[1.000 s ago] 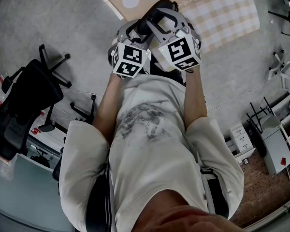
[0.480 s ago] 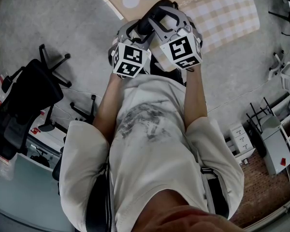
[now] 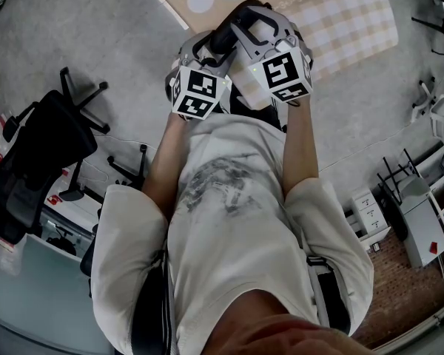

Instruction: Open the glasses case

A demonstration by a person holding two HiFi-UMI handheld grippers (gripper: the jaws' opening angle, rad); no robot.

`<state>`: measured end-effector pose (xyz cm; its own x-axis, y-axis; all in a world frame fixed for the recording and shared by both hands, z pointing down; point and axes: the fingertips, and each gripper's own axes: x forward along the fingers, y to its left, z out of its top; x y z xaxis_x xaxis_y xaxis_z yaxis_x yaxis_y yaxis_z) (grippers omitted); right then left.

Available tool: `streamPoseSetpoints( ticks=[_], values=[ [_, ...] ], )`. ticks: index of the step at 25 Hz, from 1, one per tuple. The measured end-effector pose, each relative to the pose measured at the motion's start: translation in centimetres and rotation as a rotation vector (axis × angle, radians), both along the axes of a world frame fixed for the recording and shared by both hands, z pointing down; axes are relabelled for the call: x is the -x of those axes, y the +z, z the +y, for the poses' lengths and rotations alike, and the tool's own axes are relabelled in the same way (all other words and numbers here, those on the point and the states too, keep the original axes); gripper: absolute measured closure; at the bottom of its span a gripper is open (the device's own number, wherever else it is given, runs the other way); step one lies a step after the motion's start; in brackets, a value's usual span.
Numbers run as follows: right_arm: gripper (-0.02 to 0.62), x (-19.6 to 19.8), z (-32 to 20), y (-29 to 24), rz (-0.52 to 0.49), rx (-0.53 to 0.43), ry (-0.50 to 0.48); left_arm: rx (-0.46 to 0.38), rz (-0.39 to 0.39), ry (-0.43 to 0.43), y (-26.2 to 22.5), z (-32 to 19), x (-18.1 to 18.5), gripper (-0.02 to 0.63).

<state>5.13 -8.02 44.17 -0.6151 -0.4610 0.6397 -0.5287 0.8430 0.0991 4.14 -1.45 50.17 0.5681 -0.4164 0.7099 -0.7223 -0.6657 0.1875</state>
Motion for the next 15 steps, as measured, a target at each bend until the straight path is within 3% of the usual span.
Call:
streamPoseSetpoints(
  ticks=[6,10,15],
  values=[
    [0.439,-0.7,-1.0,-0.2,0.002,-0.013,0.019,0.003,0.000,0.001,-0.3,-0.3,-0.2,0.350],
    [0.451,1.1,0.6,0.4,0.006,-0.007,0.026,-0.001,0.005,-0.004,0.1,1.6,2.0,0.350],
    [0.451,-1.5,-1.7,0.3,-0.017,0.003,0.044,0.005,0.004,0.001,-0.2,-0.4,-0.4,0.350]
  ],
)
